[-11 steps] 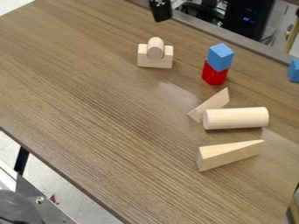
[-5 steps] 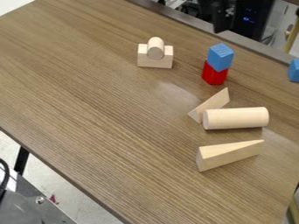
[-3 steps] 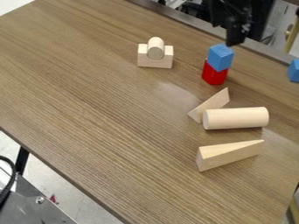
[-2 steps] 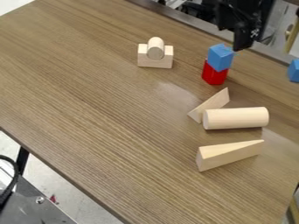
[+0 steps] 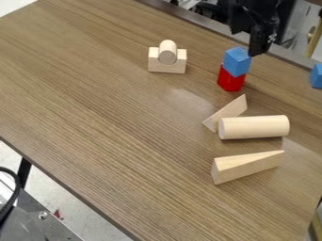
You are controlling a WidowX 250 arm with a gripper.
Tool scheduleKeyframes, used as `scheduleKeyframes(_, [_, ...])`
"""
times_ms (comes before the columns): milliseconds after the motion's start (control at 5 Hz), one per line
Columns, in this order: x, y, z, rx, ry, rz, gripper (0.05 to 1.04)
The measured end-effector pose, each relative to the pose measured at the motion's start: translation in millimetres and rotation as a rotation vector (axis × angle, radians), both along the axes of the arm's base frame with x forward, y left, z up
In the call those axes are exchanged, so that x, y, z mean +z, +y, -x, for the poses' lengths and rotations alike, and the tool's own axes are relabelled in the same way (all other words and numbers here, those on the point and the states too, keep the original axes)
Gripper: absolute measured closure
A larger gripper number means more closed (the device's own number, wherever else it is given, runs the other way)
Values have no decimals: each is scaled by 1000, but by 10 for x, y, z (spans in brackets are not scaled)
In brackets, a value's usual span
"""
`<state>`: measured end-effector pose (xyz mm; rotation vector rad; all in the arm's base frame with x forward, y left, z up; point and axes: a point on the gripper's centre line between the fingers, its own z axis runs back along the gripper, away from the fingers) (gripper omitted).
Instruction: Remove the blue cube to put it on the left side of the table
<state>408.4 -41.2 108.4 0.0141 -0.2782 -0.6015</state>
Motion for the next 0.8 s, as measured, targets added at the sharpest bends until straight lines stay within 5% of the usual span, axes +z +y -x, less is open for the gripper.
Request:
scheduleKeyframes(600, [-186,59,55,-4,-3,-18,112])
scheduleKeyframes(800, [-412,91,81,-11,8,-33,414])
